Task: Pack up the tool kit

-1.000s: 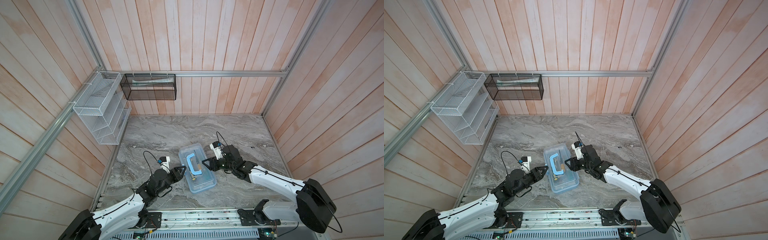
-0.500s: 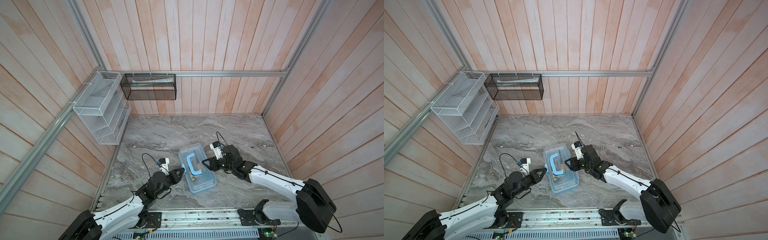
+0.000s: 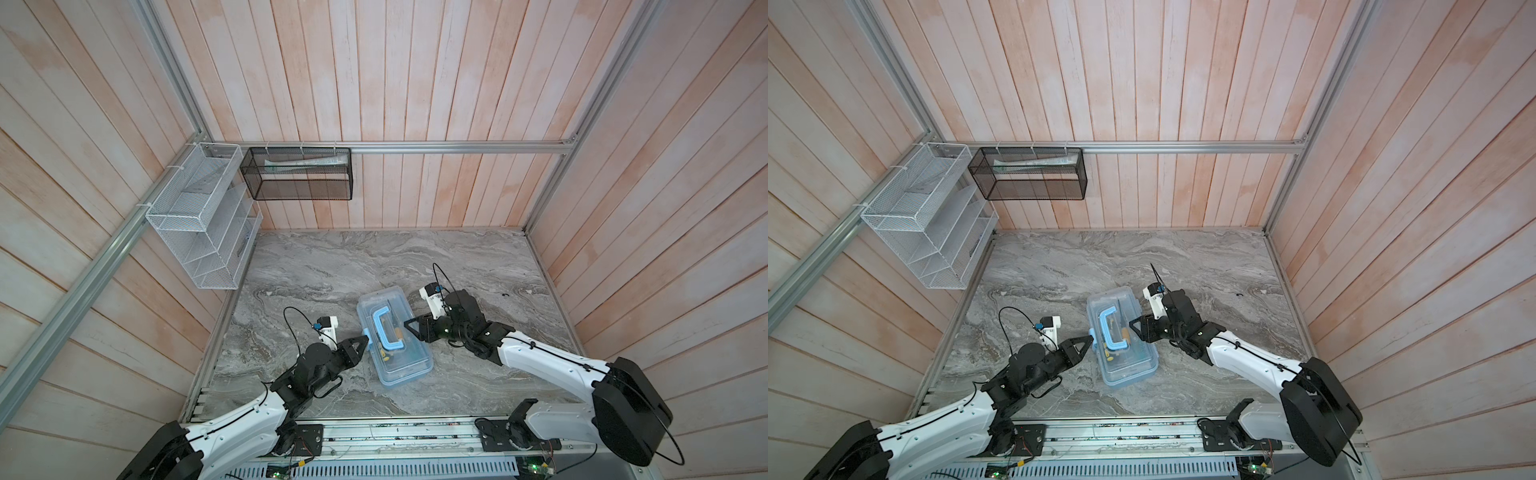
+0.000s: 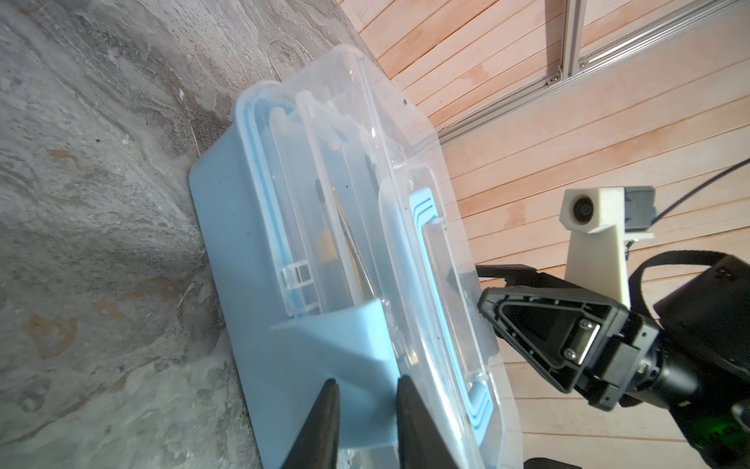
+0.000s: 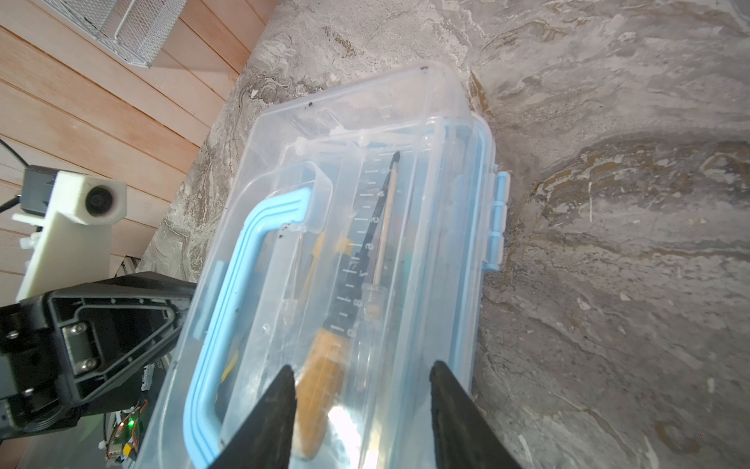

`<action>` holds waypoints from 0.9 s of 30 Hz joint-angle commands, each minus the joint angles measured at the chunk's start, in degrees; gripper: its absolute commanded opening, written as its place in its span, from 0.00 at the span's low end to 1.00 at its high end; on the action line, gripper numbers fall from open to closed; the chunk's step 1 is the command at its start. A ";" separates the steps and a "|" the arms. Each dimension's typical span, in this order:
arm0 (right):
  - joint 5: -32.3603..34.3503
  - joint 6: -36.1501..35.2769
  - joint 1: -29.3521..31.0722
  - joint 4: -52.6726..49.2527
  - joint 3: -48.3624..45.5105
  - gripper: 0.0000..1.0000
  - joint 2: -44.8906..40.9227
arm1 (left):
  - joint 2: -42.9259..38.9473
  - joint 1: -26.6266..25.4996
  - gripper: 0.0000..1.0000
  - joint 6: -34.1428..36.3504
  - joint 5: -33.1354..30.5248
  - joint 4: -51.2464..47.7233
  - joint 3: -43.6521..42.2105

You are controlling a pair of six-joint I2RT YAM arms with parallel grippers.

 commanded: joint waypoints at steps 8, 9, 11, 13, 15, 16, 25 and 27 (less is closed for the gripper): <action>-5.34 -0.22 1.63 -4.69 -1.89 0.49 1.65 | -0.89 -0.48 0.26 -0.06 1.21 -4.65 -0.74; -5.29 -0.26 1.63 -4.64 -1.85 0.49 1.74 | -0.81 -0.52 0.26 -0.11 1.21 -4.51 -0.86; -5.38 -0.26 1.59 -4.74 -1.80 0.49 1.83 | -0.63 -0.47 0.26 -0.19 1.10 -4.57 -1.06; -5.43 -0.22 1.63 -4.78 -1.88 0.49 1.83 | -0.45 -0.48 0.26 -0.19 1.03 -4.36 -1.23; -5.52 -0.13 1.63 -4.64 -2.00 0.50 1.83 | -0.16 -0.48 0.26 -0.02 0.86 -3.97 -1.32; -5.52 -0.06 1.63 -4.67 -2.00 0.49 1.78 | -0.05 -0.48 0.26 0.13 0.77 -3.83 -1.19; -5.58 -0.13 1.63 -4.64 -1.75 0.50 1.92 | 0.69 -0.48 0.25 0.16 0.94 -3.70 -1.28; -5.70 -0.04 1.63 -4.62 -1.69 0.50 1.83 | 0.75 -0.52 0.25 0.24 0.94 -3.42 -1.20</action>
